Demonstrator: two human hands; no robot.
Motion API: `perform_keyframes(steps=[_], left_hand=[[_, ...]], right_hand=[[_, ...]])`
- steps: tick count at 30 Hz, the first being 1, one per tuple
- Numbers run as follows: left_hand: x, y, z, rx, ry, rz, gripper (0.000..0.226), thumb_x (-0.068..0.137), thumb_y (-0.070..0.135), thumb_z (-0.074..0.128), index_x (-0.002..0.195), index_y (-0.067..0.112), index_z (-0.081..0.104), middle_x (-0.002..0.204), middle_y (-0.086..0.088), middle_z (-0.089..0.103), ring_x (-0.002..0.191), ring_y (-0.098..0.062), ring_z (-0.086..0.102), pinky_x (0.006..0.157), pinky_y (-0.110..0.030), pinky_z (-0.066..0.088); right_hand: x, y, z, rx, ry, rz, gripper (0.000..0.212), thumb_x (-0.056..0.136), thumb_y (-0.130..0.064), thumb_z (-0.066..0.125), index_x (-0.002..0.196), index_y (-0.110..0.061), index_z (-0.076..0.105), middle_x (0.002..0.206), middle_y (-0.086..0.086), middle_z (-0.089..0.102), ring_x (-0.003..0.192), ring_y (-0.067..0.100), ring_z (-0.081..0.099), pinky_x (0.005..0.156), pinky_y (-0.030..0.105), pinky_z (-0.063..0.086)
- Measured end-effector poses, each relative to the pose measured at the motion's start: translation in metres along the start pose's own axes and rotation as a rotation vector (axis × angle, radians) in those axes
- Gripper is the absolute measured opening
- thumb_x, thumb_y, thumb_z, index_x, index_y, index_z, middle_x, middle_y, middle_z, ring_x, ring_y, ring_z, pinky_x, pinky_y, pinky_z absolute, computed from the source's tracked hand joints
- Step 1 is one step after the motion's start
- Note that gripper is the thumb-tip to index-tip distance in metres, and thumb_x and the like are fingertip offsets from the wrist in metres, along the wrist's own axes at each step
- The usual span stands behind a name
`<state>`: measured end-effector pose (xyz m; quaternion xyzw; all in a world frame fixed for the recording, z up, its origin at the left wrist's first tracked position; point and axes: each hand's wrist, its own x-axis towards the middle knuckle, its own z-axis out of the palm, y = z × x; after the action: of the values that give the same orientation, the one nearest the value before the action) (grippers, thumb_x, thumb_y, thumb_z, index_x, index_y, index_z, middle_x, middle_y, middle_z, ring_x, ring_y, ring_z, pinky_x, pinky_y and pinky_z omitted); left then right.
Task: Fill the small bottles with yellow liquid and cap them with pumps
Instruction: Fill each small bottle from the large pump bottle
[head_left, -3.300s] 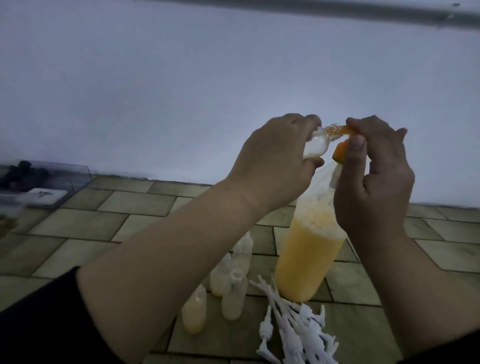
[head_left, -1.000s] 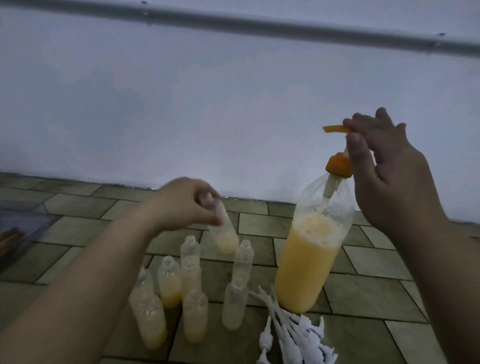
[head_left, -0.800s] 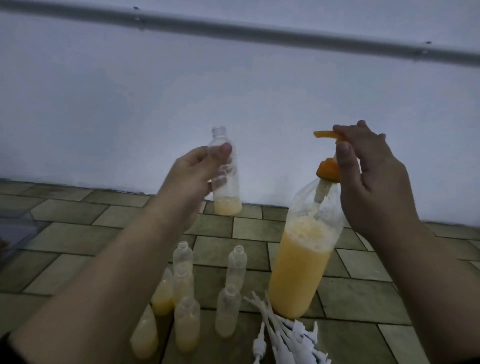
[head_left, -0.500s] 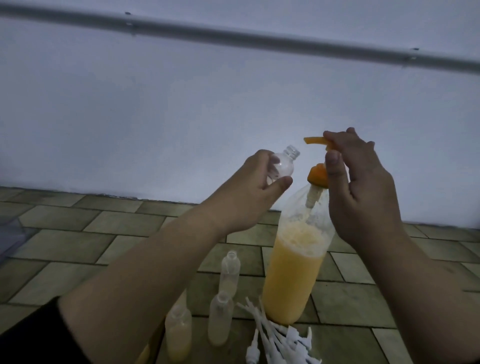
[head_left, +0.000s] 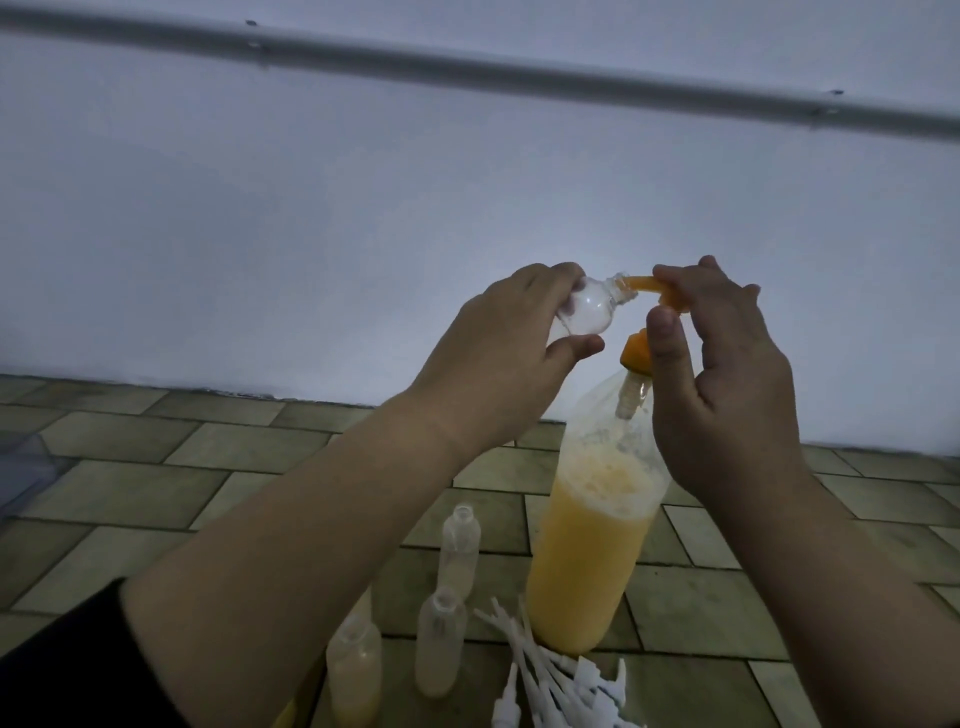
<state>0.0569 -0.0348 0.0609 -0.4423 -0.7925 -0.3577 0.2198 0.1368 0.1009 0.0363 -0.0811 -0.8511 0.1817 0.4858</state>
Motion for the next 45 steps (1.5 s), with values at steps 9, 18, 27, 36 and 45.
perform_keyframes(steps=[9,18,27,36,45], left_hand=[[-0.007,0.005,-0.002,0.062,-0.054,-0.009,0.039,0.092,0.036,0.053,0.127,0.02,0.044,0.119,0.004,0.054,0.099,-0.011,0.05,0.081,-0.023,0.041],[-0.012,0.006,0.009,0.149,-0.025,0.003,0.045,0.092,0.038,0.051,0.132,0.019,0.04,0.126,0.002,0.052,0.104,-0.011,0.05,0.083,-0.019,0.037],[-0.002,0.009,-0.001,0.267,0.055,0.076,0.048,0.092,0.037,0.052,0.134,0.017,0.041,0.128,0.0,0.052,0.108,-0.015,0.05,0.087,-0.026,0.034],[-0.002,0.006,-0.001,0.297,0.039,0.089,0.049,0.092,0.038,0.054,0.135,0.019,0.041,0.129,0.002,0.053,0.111,-0.016,0.05,0.092,-0.029,0.037],[-0.008,0.004,0.008,0.277,0.012,0.061,0.052,0.092,0.037,0.053,0.138,0.018,0.037,0.135,0.002,0.05,0.118,-0.015,0.048,0.097,-0.028,0.035]], right_hand=[[-0.004,0.0,0.0,0.064,-0.001,-0.047,0.057,0.095,-0.05,0.023,0.13,-0.016,0.053,0.137,0.004,0.052,0.138,0.018,0.034,0.116,0.023,0.006],[-0.01,0.002,0.014,0.101,0.098,-0.021,0.044,0.098,-0.04,0.03,0.123,-0.013,0.054,0.126,0.003,0.057,0.12,0.019,0.051,0.118,0.029,0.014],[0.002,-0.007,0.001,0.164,0.155,-0.057,0.048,0.097,-0.039,0.029,0.121,-0.011,0.06,0.12,-0.012,0.051,0.128,0.009,0.041,0.115,0.043,0.024],[-0.001,-0.007,0.004,0.156,0.117,-0.069,0.05,0.098,-0.039,0.027,0.121,-0.009,0.06,0.119,-0.007,0.056,0.126,0.01,0.043,0.112,0.048,0.028],[-0.012,-0.003,0.02,0.177,0.168,-0.066,0.039,0.099,-0.029,0.034,0.117,-0.006,0.058,0.113,-0.005,0.055,0.104,-0.004,0.043,0.108,0.051,0.031]])
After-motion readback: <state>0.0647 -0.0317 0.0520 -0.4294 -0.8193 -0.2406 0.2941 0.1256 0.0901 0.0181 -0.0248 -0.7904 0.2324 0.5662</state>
